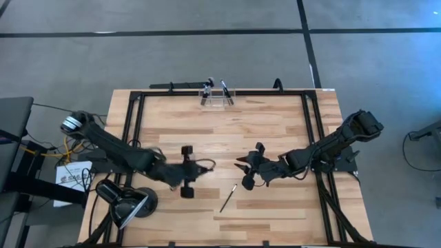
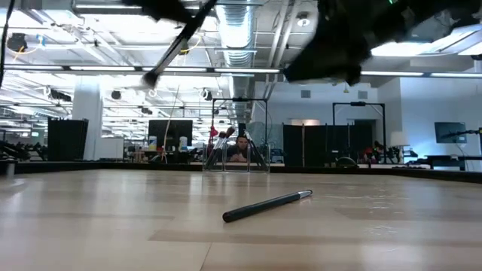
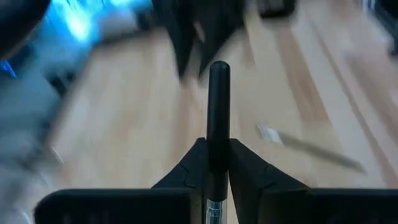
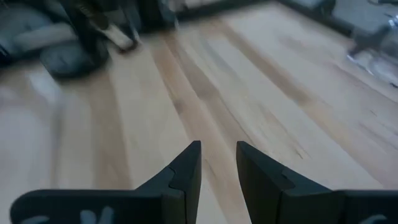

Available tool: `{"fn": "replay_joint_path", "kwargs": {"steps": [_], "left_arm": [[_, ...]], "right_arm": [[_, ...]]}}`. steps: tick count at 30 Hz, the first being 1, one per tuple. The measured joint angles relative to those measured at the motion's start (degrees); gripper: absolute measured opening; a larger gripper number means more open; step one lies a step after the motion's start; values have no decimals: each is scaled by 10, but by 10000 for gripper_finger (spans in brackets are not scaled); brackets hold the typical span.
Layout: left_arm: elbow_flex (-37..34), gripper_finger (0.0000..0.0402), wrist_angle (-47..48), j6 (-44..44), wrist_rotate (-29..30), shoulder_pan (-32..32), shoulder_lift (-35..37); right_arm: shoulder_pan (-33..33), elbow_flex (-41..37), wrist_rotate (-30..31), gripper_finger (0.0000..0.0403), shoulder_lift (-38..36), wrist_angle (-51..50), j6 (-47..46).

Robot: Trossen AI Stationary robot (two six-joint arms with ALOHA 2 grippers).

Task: Sort items
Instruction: Put the powder brush into the left section of the transparent organizer

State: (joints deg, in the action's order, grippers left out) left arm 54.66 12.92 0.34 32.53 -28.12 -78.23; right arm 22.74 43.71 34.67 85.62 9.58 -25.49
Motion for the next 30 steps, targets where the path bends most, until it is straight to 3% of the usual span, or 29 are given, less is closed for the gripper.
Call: {"fn": "replay_joint_path", "kwargs": {"steps": [7,12,22,30], "left_arm": [[-125,40,-327,-336,9,0,84],[-179,41,-422,-503,3,18,94],[-186,50,-461,-873,-29,29,49],[-186,41,-475,-1048,-21,29,0]], "right_arm": [[-9,-98,-39,91,0,377,-4],[-37,-170,-81,91,0,554,-76],[-140,-111,-268,94,0,531,-188],[-195,-58,-364,101,0,415,-211]]}}
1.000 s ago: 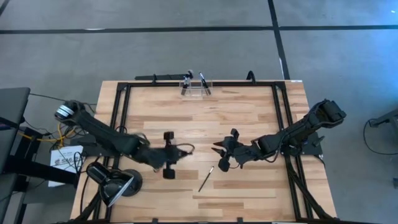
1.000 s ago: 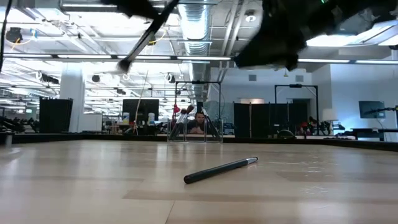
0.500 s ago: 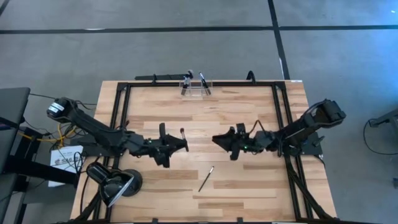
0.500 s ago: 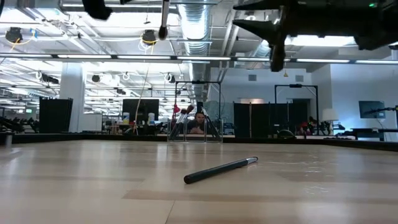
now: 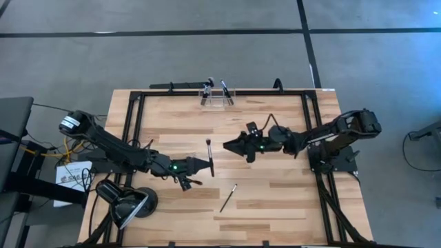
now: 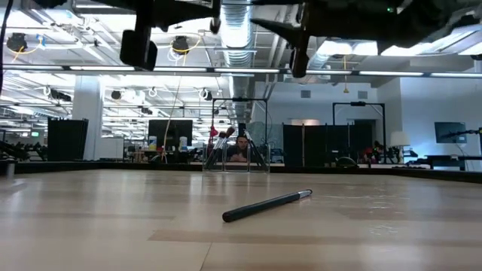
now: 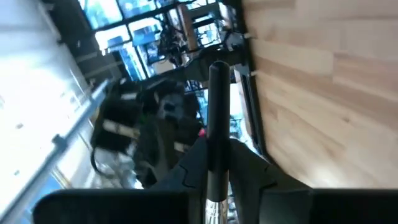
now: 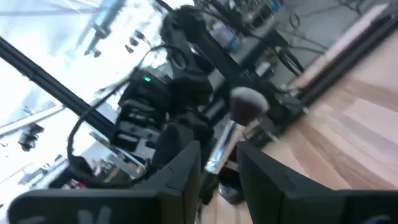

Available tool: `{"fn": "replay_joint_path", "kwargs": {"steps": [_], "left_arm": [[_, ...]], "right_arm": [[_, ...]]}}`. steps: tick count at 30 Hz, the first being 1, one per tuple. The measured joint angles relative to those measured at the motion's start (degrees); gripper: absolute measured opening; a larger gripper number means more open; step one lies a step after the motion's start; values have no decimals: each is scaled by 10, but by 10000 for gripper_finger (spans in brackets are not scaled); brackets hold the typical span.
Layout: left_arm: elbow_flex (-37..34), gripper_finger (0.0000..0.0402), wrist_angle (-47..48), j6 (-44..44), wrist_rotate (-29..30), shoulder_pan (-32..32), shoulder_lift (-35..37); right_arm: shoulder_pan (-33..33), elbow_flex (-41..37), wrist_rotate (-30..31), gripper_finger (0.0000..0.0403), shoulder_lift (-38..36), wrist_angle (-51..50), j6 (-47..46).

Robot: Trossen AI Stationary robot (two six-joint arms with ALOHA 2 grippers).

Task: Sort items
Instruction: Put the powder brush into the left section of the transparent organizer

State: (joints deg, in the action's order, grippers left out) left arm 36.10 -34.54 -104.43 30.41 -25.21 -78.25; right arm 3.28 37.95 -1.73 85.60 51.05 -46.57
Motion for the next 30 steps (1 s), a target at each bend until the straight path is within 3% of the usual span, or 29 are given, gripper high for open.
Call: {"fn": "replay_joint_path", "kwargs": {"steps": [6,12,30], "left_arm": [[0,48,-3,-91,0,0,-25],[0,43,-5,-124,2,3,-25],[0,44,-15,-137,-39,32,-25]], "right_arm": [[-16,33,-13,172,0,-101,-20],[-24,47,-13,228,0,-106,-16],[-18,64,-26,203,0,-191,6]]}}
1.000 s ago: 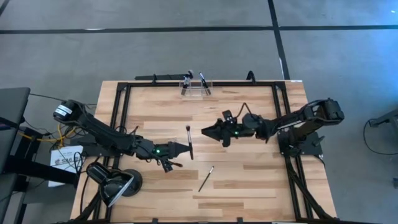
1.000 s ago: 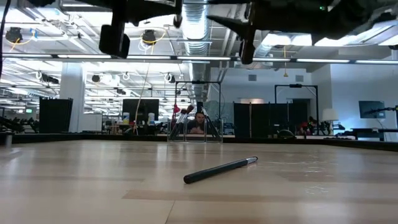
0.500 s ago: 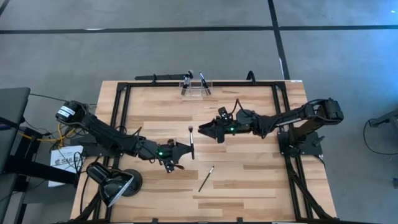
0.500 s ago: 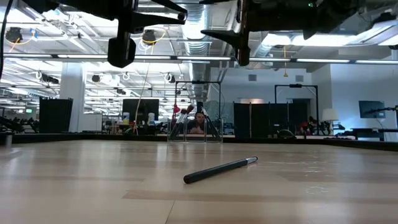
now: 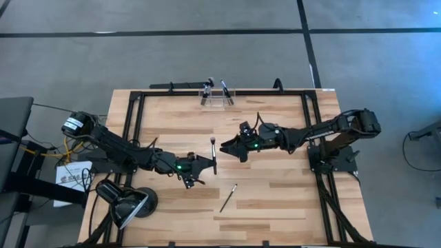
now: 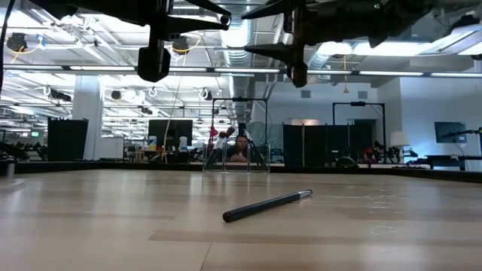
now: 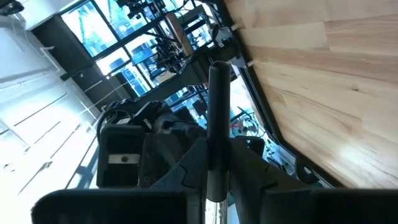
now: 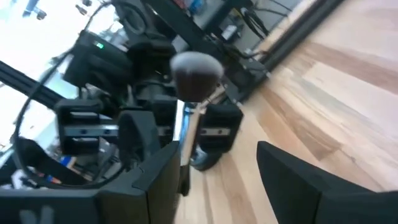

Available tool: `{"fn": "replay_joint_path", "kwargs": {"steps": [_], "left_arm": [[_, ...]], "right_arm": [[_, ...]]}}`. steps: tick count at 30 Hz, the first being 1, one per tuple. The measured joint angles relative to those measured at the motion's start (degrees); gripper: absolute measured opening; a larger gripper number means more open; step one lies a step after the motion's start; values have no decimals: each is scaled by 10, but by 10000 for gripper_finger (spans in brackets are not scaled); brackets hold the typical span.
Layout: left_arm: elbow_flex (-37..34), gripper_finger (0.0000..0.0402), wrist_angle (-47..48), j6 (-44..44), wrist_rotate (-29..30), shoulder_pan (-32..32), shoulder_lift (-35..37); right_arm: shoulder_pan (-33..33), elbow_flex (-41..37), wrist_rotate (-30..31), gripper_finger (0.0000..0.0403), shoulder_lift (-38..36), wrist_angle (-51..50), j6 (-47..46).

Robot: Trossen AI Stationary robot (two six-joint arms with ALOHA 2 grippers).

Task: Sort items
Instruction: Put the powder brush into the left section of the transparent organizer

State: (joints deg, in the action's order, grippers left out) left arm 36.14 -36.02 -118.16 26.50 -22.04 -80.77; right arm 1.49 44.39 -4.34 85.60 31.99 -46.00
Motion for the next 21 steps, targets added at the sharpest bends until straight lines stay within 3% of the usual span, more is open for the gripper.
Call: {"fn": "replay_joint_path", "kwargs": {"steps": [9,17,21], "left_arm": [[0,43,0,14,0,0,0],[0,46,0,15,4,-5,1],[0,43,-1,14,18,-15,1]], "right_arm": [[0,37,0,219,2,-28,30],[12,93,-52,217,125,43,24],[0,114,-86,214,146,72,25]]}}
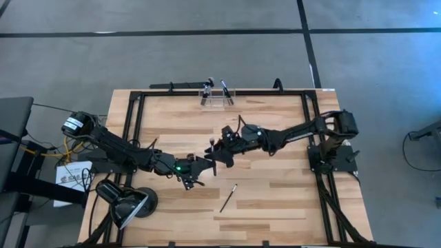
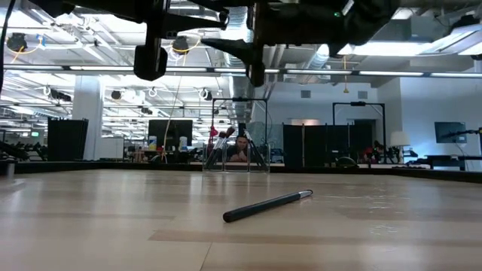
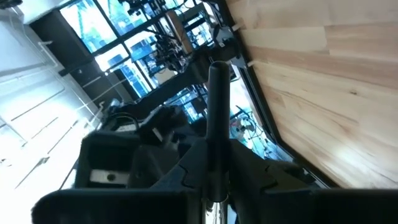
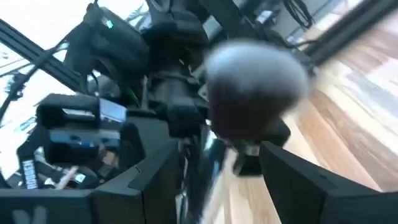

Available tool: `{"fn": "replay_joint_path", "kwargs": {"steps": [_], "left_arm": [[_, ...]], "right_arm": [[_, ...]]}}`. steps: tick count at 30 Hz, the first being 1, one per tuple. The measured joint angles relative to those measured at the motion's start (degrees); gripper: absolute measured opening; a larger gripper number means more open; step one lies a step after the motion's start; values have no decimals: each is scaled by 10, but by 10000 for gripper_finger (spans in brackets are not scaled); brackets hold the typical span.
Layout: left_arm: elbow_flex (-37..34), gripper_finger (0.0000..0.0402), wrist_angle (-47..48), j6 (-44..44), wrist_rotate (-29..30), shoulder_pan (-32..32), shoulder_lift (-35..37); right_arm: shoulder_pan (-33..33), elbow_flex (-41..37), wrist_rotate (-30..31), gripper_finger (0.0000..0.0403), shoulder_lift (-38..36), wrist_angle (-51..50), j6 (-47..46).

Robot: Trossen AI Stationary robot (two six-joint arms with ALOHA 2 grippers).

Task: Sort items
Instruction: Put the powder brush into the left section of the transparent organizer

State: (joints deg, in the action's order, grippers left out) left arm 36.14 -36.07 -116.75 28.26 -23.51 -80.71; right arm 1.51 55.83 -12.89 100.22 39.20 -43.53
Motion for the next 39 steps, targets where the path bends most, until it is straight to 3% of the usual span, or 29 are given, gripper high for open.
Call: {"fn": "replay_joint_path", "kwargs": {"steps": [9,12,17,21,27,33,36,39], "left_arm": [[0,44,-1,0,23,-9,0],[0,47,-1,0,23,-9,0],[-1,46,11,-1,27,-8,-1],[-1,58,13,57,29,-8,-1],[0,107,5,352,27,-8,0],[0,140,-8,703,21,19,0],[0,150,-23,868,-13,50,0],[0,160,-50,1021,-84,97,0]], "right_arm": [[-7,2,-6,184,-21,6,20],[-5,2,-6,146,-21,1,20],[-4,2,-6,38,-16,2,45],[-6,2,-8,37,-20,8,93],[-18,1,-17,37,-45,16,172],[-19,2,35,37,-136,-108,346],[-5,2,94,37,-175,-181,424],[18,2,111,37,-196,-196,471]]}}
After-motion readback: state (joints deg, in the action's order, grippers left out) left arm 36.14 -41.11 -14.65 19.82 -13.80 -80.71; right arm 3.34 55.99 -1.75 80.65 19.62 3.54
